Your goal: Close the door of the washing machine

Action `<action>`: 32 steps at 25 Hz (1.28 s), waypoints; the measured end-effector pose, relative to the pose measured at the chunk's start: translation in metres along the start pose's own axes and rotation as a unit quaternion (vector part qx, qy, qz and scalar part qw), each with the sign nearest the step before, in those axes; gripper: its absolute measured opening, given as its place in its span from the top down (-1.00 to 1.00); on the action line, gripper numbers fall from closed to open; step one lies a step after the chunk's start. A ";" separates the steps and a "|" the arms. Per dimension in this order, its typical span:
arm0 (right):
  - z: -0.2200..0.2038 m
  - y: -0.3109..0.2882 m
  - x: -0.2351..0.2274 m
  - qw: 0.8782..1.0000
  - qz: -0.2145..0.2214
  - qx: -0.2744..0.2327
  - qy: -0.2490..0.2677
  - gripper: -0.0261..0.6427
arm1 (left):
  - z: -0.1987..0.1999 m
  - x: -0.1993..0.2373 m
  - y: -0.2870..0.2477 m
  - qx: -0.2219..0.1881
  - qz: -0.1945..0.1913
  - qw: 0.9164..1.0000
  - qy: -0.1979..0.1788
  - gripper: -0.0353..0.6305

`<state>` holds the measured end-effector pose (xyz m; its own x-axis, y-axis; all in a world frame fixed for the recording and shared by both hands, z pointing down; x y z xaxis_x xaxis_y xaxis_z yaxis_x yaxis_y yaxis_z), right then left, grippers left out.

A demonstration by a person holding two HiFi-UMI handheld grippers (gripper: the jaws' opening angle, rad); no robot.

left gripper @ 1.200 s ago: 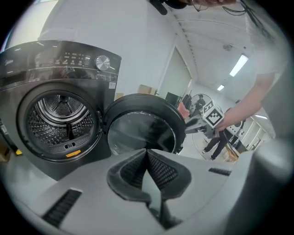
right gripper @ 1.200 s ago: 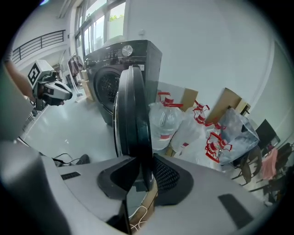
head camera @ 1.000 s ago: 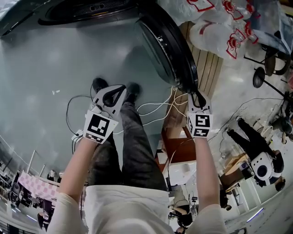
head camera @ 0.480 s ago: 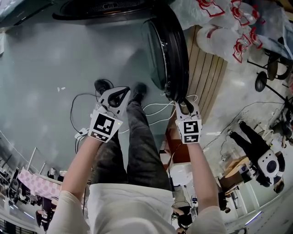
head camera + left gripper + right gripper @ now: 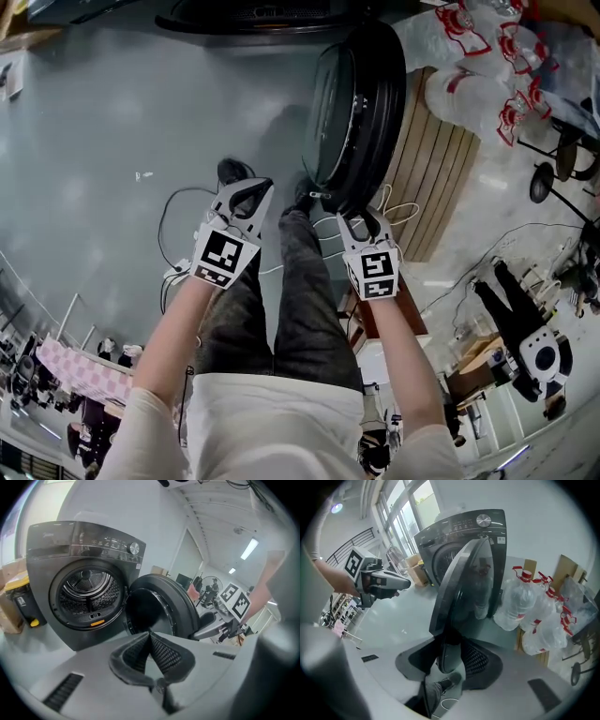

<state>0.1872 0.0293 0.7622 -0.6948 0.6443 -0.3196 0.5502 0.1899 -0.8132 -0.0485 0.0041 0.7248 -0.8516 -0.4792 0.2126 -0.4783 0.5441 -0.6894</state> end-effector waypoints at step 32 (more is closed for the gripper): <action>0.174 -0.153 0.143 0.994 0.062 -0.069 0.055 0.35 | -0.045 0.162 0.085 -0.037 0.093 0.992 0.077 0.87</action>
<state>-0.0768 -0.0368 0.7557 -0.5669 0.7447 -0.3522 0.6919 0.1983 -0.6943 -0.2371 0.0037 0.7316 -0.9468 -0.2573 0.1932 -0.3185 0.6656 -0.6750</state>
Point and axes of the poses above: the fingertips, and each gripper's own axes: y backward along the fingers, x to its left, z out of its top, the point moved 7 cm from there along y, backward along the fingers, and after that the axes turned 6 degrees about z, right-handed, at the moved point
